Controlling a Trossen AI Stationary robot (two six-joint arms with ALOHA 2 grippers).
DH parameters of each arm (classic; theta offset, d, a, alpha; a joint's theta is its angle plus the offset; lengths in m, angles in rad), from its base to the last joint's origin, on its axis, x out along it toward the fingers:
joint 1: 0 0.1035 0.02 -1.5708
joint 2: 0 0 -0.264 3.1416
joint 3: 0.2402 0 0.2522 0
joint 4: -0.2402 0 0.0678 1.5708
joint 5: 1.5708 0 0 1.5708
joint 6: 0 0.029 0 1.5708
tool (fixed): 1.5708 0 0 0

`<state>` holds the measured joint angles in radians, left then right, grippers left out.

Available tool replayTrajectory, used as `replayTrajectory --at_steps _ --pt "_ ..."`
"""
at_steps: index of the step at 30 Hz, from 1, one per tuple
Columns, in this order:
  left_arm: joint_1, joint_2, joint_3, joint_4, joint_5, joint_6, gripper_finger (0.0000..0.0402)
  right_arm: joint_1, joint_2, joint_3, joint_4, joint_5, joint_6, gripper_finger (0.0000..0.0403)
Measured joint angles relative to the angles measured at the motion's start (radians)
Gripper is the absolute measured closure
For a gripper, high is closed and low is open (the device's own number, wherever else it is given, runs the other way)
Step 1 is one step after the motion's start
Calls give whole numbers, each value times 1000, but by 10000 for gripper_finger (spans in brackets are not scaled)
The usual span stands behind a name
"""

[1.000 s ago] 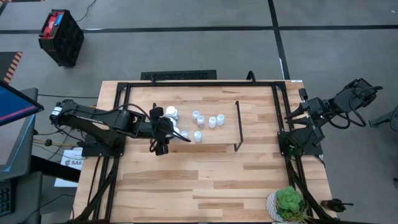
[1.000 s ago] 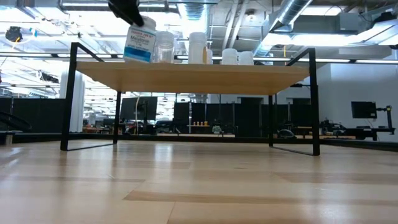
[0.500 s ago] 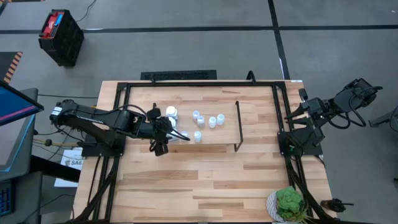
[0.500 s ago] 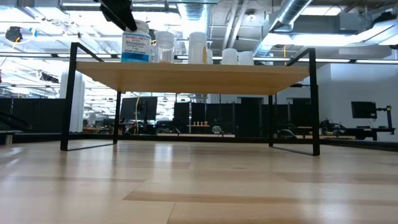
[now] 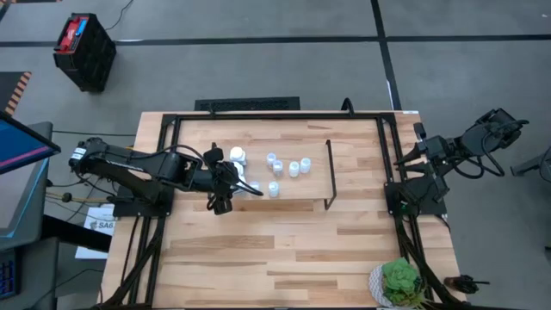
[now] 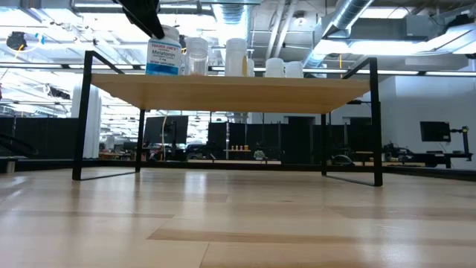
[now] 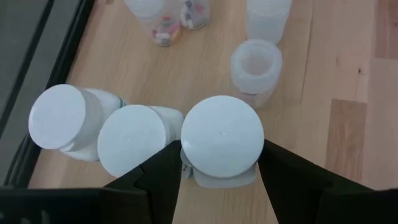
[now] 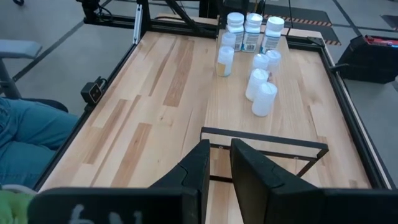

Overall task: Pick and place medicine bottles onto shelf by color
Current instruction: Put the white blue pill bottle on the shelf

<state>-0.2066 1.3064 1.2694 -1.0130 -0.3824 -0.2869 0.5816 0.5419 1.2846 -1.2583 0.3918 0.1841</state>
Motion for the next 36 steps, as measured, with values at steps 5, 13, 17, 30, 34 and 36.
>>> replayTrajectory --at_steps 5,13,17,30,34,36 --pt "0 0 0 0 1 -2 207 0 0 0 18 0 -15 317" --pt "0 0 0 0 1 -21 207 0 -160 -251 316 2 -126 317" --pt "0 0 0 1 2 -22 207 -1 -309 -573 709 5 -274 317" --pt "0 0 0 28 3 -26 207 -150 -528 -1232 1472 188 -398 317" --pt "0 0 0 41 2 -13 207 -262 -539 -1257 1471 159 -401 317" --pt "0 0 0 41 2 -13 207 -329 -539 -1257 1446 113 -396 317"
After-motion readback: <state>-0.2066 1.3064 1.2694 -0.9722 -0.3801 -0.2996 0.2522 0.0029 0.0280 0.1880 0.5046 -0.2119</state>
